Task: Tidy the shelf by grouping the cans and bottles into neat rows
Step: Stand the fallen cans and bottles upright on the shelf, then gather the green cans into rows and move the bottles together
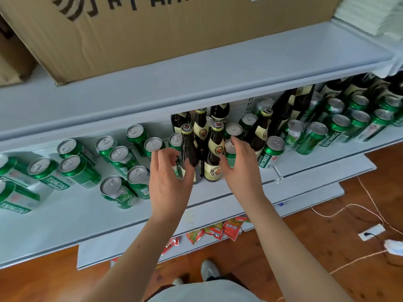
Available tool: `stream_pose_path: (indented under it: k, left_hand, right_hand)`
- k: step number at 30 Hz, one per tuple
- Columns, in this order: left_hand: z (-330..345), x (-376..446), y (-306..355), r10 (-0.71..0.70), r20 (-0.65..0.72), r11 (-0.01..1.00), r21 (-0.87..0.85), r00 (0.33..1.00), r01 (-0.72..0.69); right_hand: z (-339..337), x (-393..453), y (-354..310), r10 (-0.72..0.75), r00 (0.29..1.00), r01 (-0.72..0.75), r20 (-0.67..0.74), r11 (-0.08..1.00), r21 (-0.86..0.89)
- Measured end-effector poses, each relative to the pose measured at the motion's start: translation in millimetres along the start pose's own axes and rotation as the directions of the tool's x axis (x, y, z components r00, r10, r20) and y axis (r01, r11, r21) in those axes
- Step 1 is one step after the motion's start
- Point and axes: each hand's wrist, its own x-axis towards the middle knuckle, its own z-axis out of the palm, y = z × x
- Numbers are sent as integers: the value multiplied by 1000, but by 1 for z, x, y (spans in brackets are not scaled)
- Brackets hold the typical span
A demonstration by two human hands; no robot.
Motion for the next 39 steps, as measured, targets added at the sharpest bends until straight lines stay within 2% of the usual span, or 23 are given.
stream_pose_path:
  k: [3,9,15,19,25,32,39]
  left_hand:
    - [7,-4,10,126,71,989,-82,989,-120]
    - [30,-12,30,235,195,948,-264,952,-180]
    - [71,-38,79,358,436,904,-384,826,-189]
    - [114,-58,116,412,532,882,-435,740,-178]
    - [211,-97,193,404,617,891,-432,675,-139]
    - [339,-144,321,359,665,896,-442,655,-42]
    - [456,-131,417,303,655,919,-392,692,-31]
  right_hand:
    - [-23,-7,-1,83,987,-88,-140,995,-34]
    - [-67,-15,8,209,955,-223,-213,974,-47]
    - [-133,-29,43,354,864,-388,-357,921,-27]
    - [-185,-31,82,398,803,-433,-444,901,26]
    - [-265,-17,184,426,739,-455,-522,887,78]
    - [-380,6,325,467,726,-479,-505,870,116]
    - [-452,57,447,601,686,-569,-410,795,211]
